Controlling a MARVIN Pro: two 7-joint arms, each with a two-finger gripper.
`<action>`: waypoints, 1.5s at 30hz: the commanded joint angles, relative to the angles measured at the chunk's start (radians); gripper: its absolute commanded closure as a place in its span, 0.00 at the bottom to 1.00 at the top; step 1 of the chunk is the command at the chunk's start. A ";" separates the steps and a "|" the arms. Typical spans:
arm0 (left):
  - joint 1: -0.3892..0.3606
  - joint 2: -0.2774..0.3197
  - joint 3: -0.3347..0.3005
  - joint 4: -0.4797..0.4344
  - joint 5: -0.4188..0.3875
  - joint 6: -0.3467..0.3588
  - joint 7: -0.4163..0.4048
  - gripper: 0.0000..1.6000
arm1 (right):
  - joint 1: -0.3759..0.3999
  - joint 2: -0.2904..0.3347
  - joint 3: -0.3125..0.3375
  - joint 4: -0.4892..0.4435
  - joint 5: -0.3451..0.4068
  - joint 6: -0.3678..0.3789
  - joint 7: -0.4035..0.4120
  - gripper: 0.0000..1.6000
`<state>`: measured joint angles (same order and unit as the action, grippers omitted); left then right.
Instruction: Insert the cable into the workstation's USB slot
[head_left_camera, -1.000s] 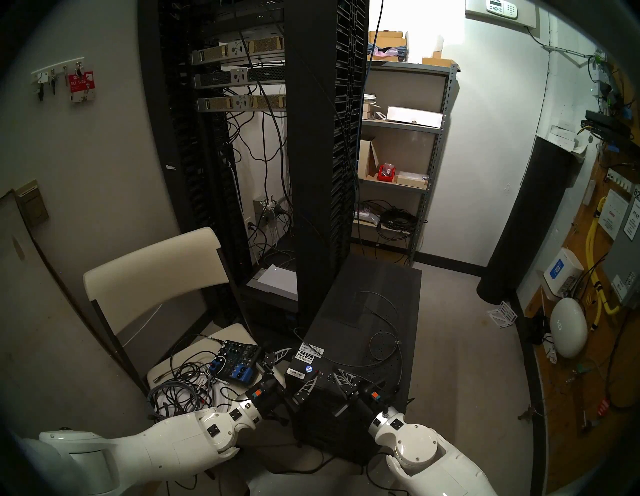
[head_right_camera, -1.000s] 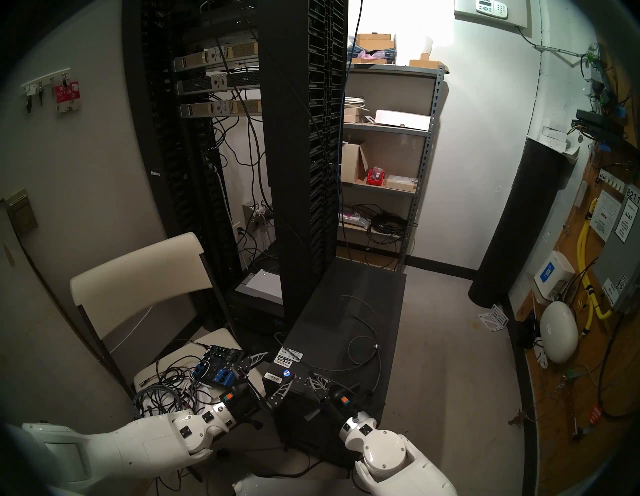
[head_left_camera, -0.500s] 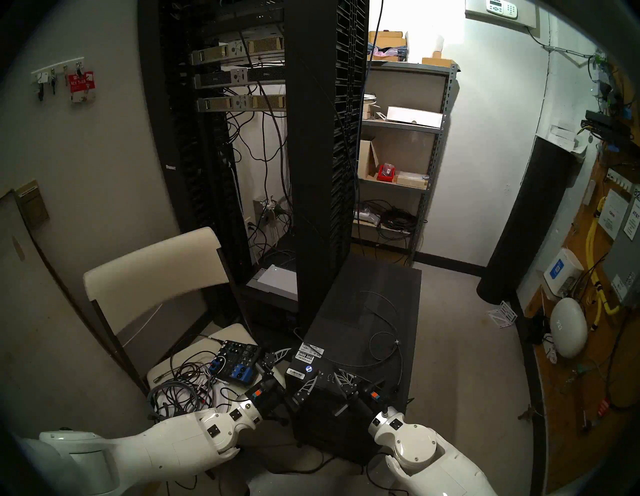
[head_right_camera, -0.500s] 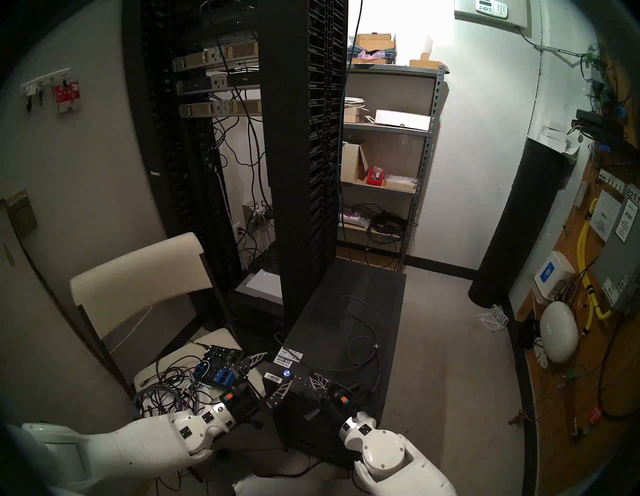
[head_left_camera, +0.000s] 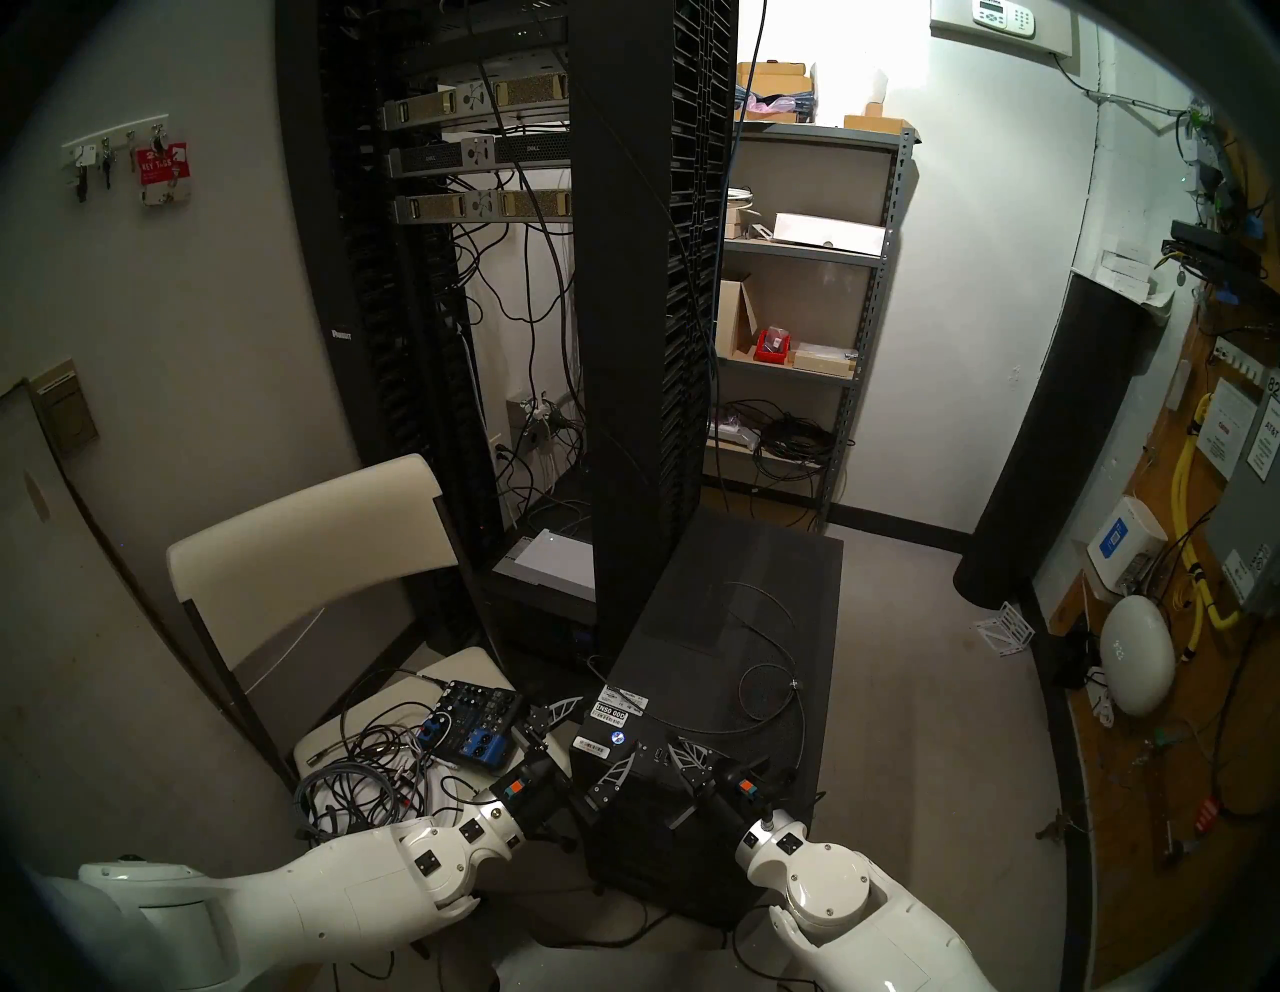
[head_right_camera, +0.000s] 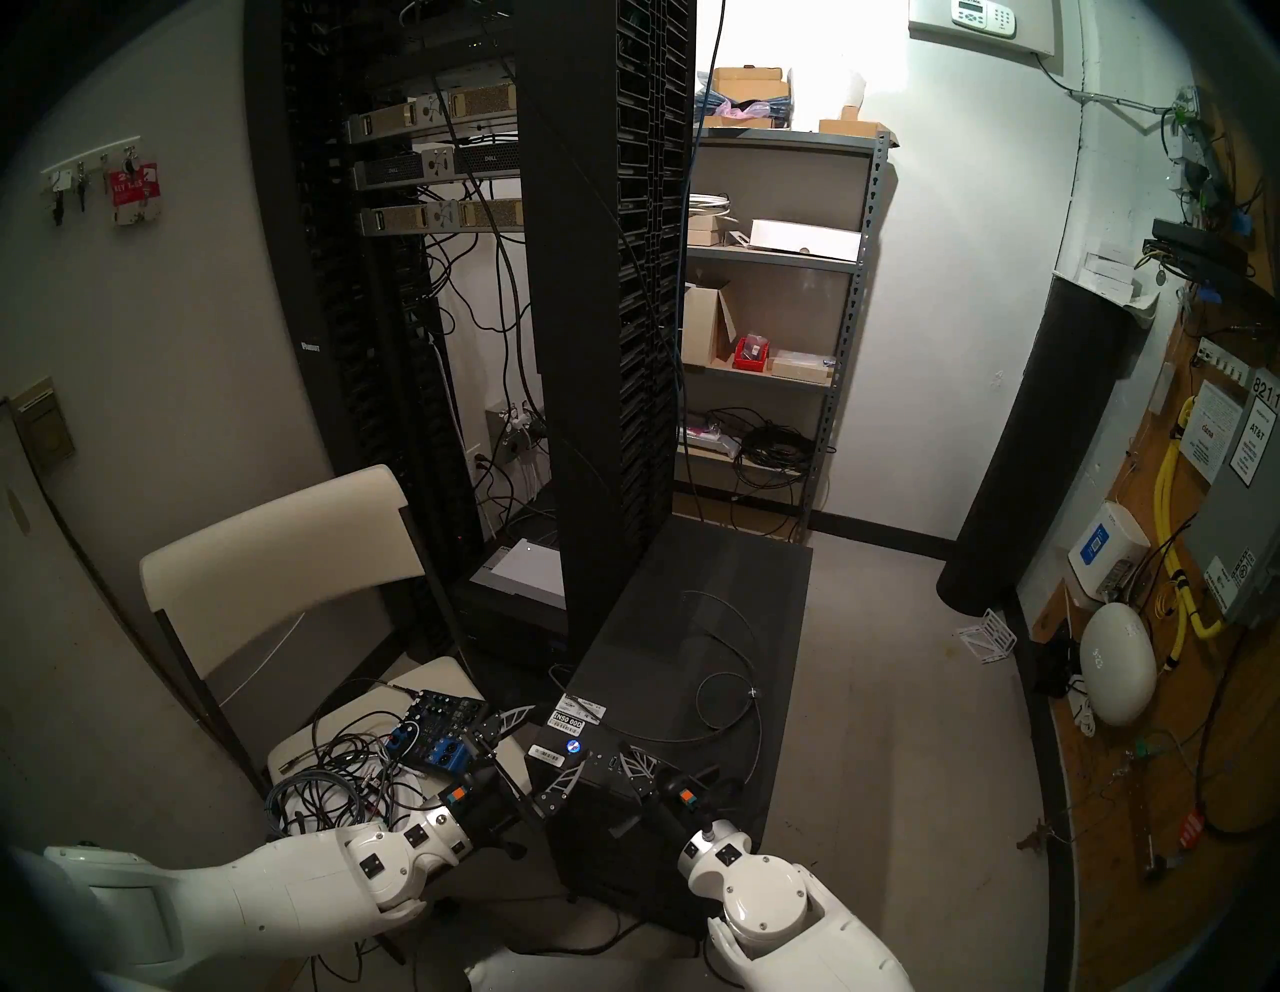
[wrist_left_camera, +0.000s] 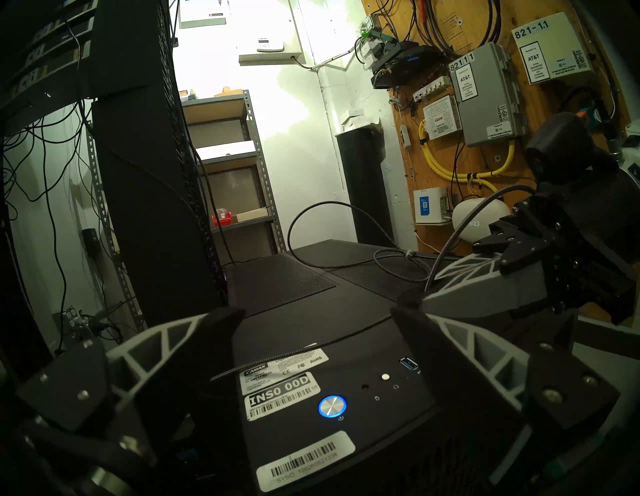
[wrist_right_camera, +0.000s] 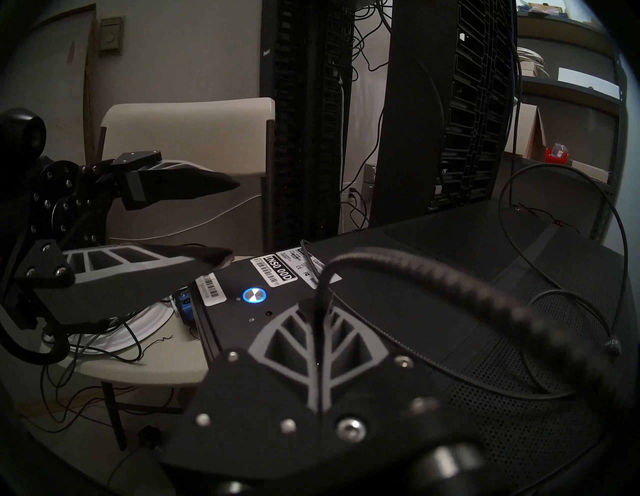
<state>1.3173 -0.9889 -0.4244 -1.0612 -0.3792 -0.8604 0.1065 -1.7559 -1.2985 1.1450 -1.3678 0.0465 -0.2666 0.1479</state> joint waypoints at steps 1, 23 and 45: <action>-0.003 -0.002 -0.002 -0.004 -0.004 -0.015 -0.006 0.00 | 0.009 -0.001 -0.004 0.025 0.012 0.010 0.019 1.00; -0.010 -0.020 -0.007 0.021 -0.012 -0.019 -0.021 0.00 | -0.009 0.003 -0.012 0.031 0.017 0.049 0.023 1.00; -0.021 -0.036 -0.007 0.045 -0.014 -0.023 -0.030 0.00 | -0.010 0.000 -0.007 0.035 0.049 0.010 0.037 1.00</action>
<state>1.3084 -1.0148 -0.4275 -1.0170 -0.3964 -0.8698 0.0787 -1.7403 -1.2979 1.1387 -1.3465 0.0876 -0.2506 0.1867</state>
